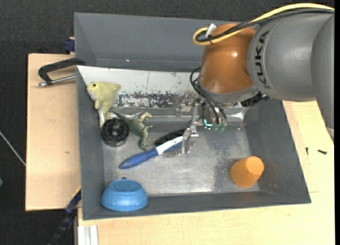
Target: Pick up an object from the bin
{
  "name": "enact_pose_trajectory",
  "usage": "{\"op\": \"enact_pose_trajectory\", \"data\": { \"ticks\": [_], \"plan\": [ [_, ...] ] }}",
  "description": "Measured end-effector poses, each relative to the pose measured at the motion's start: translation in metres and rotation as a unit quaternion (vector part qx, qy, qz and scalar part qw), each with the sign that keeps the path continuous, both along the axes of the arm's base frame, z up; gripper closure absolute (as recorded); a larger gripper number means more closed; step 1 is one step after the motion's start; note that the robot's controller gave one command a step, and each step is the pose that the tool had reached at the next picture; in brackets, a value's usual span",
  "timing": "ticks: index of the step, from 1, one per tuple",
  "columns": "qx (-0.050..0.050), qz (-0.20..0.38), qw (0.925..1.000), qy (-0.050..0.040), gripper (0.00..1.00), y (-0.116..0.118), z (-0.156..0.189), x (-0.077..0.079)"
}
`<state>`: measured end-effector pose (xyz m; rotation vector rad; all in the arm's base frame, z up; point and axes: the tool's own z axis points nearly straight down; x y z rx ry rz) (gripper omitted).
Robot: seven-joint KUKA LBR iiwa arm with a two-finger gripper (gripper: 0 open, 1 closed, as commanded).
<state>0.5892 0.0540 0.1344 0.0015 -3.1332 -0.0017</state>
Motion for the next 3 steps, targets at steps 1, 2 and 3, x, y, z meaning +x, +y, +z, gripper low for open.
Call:
{"op": "enact_pose_trajectory", "data": {
  "ticks": [1, 2, 3],
  "plan": [
    [0.000, 0.153, 0.9883, -0.0061, 0.00, 0.027, -0.061, 0.013],
    [0.001, 0.152, 0.9883, -0.0141, 1.00, 0.028, -0.057, 0.016],
    [0.001, 0.139, 0.9902, -0.0115, 1.00, 0.040, 0.067, 0.004]
  ]
}}
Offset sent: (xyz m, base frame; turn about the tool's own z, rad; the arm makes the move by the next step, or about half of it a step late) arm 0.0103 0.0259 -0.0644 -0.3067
